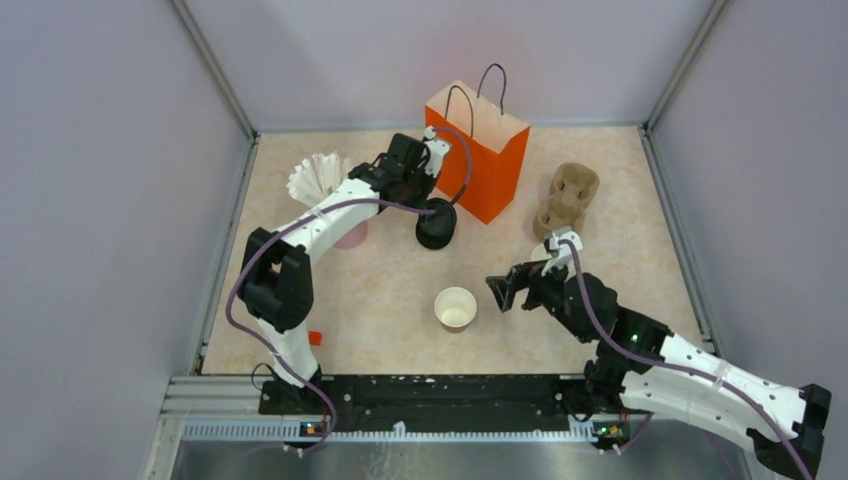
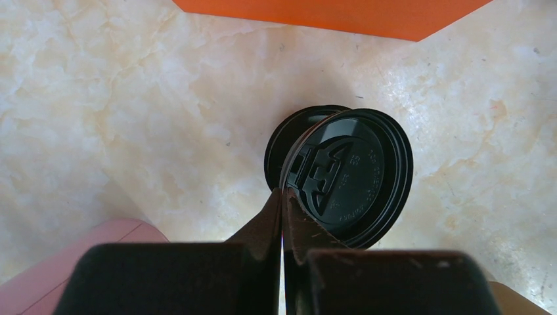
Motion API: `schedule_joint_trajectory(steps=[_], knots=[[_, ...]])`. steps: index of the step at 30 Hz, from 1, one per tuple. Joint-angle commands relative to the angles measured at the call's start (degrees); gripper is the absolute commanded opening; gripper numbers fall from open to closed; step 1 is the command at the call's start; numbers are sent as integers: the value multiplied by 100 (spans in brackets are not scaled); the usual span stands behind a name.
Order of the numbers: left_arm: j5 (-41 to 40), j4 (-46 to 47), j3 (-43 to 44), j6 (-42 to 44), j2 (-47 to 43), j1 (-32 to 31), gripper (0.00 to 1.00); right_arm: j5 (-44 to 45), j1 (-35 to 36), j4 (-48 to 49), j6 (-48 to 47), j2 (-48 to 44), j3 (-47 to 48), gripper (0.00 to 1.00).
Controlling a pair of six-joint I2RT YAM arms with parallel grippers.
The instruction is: Pack the takeout coffee
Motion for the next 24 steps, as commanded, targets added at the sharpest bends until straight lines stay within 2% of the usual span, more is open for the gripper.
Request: schedule_joint_trajectory(steps=[1, 3, 7, 10, 13, 19, 24], knots=[[174, -193, 31, -310, -534, 7, 0, 655, 44, 926, -974, 295, 0, 94], [361, -328, 42, -400, -655, 11, 0, 535, 43, 1385, -1541, 525, 169, 94], [825, -588, -28, -621, -1011, 7, 0, -783, 43, 2106, -3033, 824, 342, 94], [991, -621, -108, -737, -1373, 7, 0, -1700, 45, 2340, -4674, 972, 454, 94], [1494, -630, -122, -855, -1618, 11, 0, -2618, 44, 2232, -6181, 956, 549, 95], [1639, -741, -268, -1021, -2064, 7, 0, -3242, 44, 2018, -7684, 605, 455, 92], [1709, -700, -450, -1157, -2329, 9, 0, -3159, 51, 1874, -8561, 650, 447, 86]])
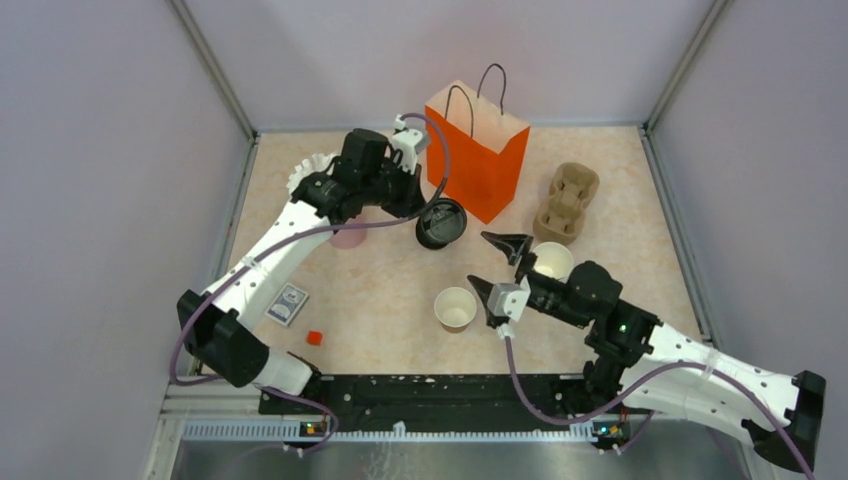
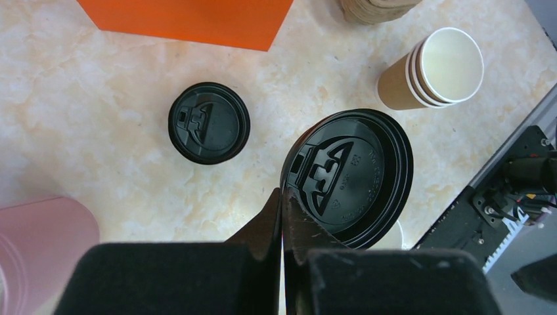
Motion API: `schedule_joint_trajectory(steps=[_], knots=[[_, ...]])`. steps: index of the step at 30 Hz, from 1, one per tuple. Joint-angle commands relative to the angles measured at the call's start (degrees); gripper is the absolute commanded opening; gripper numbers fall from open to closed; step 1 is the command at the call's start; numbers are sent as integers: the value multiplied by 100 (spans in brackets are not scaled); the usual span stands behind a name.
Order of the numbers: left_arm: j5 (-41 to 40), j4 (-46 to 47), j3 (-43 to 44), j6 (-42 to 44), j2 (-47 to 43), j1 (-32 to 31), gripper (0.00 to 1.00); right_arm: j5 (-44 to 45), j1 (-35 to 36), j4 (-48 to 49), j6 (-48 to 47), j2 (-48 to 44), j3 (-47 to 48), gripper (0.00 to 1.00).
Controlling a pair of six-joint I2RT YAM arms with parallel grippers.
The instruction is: Pack the takeout coffee
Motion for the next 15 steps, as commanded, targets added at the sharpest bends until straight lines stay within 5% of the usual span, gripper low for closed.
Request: schedule_joint_trajectory(steps=[1, 6, 15], knots=[[248, 30, -186, -230, -295, 16, 0, -351, 59, -2, -1349, 33, 155, 83], [468, 70, -406, -372, -347, 7, 0, -279, 155, -292, -1880, 303, 331, 66], [701, 135, -638, -517, -439, 0, 0, -122, 234, -340, -2227, 800, 276, 68]])
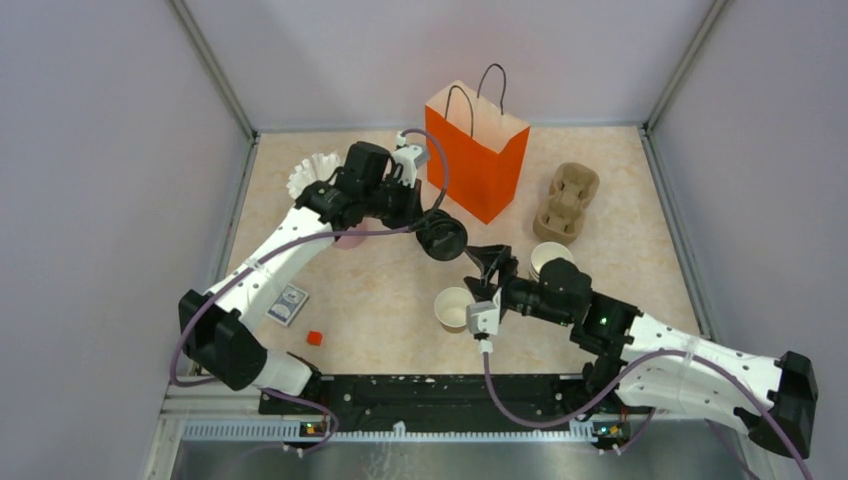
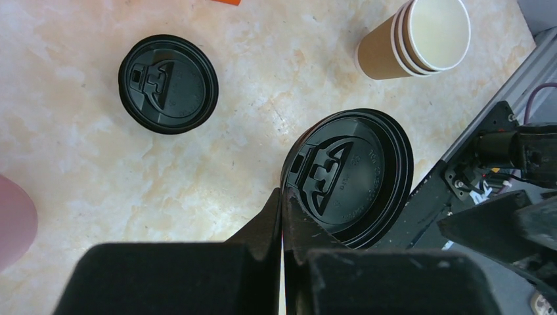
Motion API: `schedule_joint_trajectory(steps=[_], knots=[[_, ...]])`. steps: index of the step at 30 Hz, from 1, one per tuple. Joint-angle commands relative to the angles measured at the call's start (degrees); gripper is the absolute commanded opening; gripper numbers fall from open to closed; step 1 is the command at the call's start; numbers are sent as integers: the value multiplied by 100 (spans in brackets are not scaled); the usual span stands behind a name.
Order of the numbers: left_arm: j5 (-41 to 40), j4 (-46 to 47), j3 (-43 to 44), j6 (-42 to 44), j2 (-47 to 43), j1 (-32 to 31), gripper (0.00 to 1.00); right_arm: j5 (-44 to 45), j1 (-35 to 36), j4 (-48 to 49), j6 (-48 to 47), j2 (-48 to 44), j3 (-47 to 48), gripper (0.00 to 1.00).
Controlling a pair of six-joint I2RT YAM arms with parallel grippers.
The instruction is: Pack the takeout coffee
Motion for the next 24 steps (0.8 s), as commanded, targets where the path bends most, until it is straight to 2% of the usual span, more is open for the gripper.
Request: schedule_joint_trajectory(steps=[1, 4, 8, 17, 21, 24], knots=[[299, 203, -32, -144, -268, 0, 0, 63, 152, 181, -367, 248, 175, 69], [396, 195, -42, -189, -302, 1, 0, 346, 288, 409, -570, 416, 65, 71], [569, 222, -136, -300, -377, 0, 0, 772, 374, 1589, -1018, 564, -431, 73], [893, 265, -366, -501, -444, -48, 0, 1200, 599, 1980, -1615, 1046, -391, 65], [871, 265, -463, -510, -449, -85, 0, 1329, 722, 2026, -1735, 1217, -392, 58], [885, 265, -496, -563, -462, -88, 0, 1335, 810, 2041, -1703, 1285, -422, 46]])
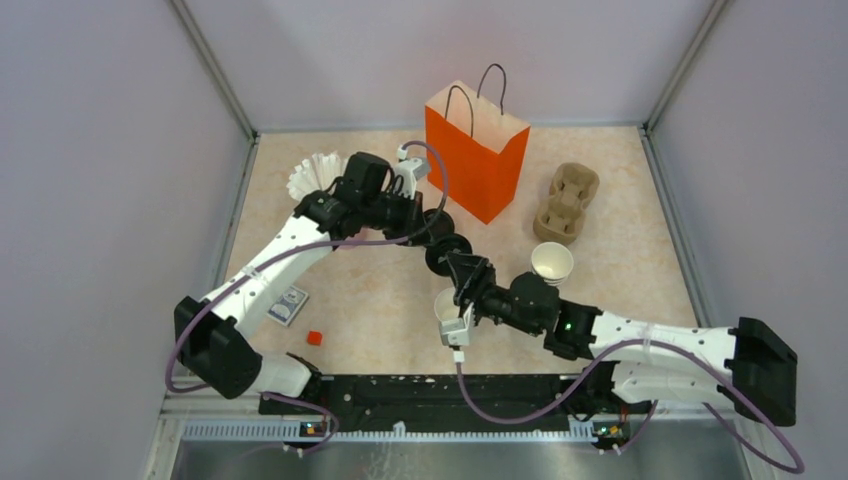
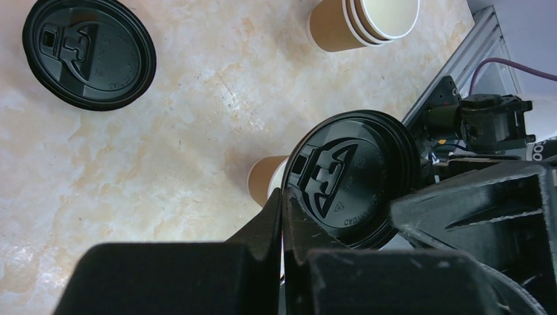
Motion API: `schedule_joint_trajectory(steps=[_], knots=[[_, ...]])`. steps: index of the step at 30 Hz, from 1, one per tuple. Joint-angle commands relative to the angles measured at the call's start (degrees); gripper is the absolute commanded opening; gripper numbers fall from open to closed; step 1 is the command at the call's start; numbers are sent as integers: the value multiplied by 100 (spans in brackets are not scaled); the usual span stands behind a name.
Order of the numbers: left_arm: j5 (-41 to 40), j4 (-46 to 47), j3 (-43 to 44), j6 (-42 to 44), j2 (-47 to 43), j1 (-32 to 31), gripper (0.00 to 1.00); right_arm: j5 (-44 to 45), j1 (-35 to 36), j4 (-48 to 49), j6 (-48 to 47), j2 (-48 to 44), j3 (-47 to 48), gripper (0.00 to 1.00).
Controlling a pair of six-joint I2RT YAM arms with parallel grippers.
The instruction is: Pack the takeout coffee
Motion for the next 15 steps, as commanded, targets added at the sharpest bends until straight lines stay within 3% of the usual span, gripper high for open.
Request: schedule_joint_trajectory(steps=[1, 9, 13, 15], knots=[[146, 214, -58, -117, -215, -30, 0, 99, 171, 304, 27, 76, 11, 43], [82, 395, -27, -202, -515, -30, 8, -410, 232, -153, 1278, -275, 50, 4], [100, 565, 39, -276, -669, -30, 40, -525, 236, -263, 2139, -515, 77, 4], [99, 711, 66, -281, -777, -31, 66, -600, 239, -219, 2702, -645, 45, 4]])
